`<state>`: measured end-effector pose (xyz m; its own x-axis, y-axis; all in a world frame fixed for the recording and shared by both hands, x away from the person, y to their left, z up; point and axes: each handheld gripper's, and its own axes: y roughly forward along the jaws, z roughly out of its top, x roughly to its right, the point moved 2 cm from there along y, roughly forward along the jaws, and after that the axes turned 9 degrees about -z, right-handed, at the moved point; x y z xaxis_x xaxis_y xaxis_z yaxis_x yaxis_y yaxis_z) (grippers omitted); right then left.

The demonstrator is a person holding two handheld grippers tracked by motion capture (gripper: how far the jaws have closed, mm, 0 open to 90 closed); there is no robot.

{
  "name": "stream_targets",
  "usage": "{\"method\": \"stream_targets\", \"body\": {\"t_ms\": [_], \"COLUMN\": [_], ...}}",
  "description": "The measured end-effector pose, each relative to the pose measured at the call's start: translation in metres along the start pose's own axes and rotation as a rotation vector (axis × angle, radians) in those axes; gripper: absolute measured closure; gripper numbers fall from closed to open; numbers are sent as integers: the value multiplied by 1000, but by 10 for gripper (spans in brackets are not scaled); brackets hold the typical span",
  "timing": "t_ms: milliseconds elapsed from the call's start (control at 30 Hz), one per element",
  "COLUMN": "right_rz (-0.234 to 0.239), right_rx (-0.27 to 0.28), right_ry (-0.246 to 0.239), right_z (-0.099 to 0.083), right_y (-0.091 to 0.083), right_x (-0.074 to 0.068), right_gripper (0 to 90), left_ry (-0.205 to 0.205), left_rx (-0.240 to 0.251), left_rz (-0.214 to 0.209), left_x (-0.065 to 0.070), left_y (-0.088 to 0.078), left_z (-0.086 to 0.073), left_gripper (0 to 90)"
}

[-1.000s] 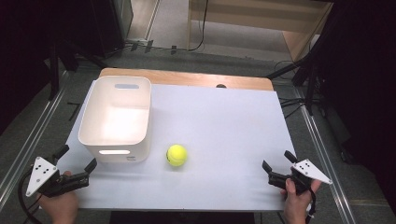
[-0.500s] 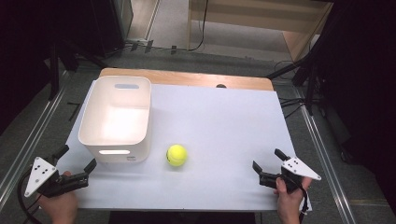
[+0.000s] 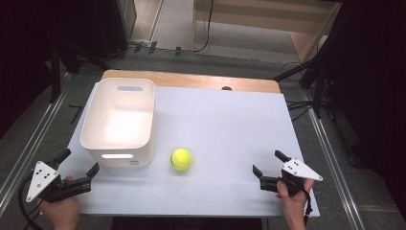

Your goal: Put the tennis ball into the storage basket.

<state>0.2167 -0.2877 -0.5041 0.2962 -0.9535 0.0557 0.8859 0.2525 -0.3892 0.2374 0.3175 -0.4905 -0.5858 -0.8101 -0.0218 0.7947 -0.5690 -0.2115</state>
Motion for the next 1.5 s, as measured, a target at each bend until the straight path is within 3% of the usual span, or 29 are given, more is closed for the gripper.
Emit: {"method": "stream_targets", "body": {"t_ms": [467,1033,1500], "right_rz": [97,210,297], "right_rx": [-8,-34,-72], "right_ry": [-58,-133,-193], "right_z": [22,48,58], "right_y": [2,19,39], "right_x": [-24,-53,-84], "right_gripper": [8,8,8], "left_ry": [1,3,3], "left_rx": [-1,-1,-3], "left_rz": [1,4,4], "left_x": [0,1,0], "left_y": [0,0,0], "left_z": [0,0,0], "left_gripper": [0,0,0]}}
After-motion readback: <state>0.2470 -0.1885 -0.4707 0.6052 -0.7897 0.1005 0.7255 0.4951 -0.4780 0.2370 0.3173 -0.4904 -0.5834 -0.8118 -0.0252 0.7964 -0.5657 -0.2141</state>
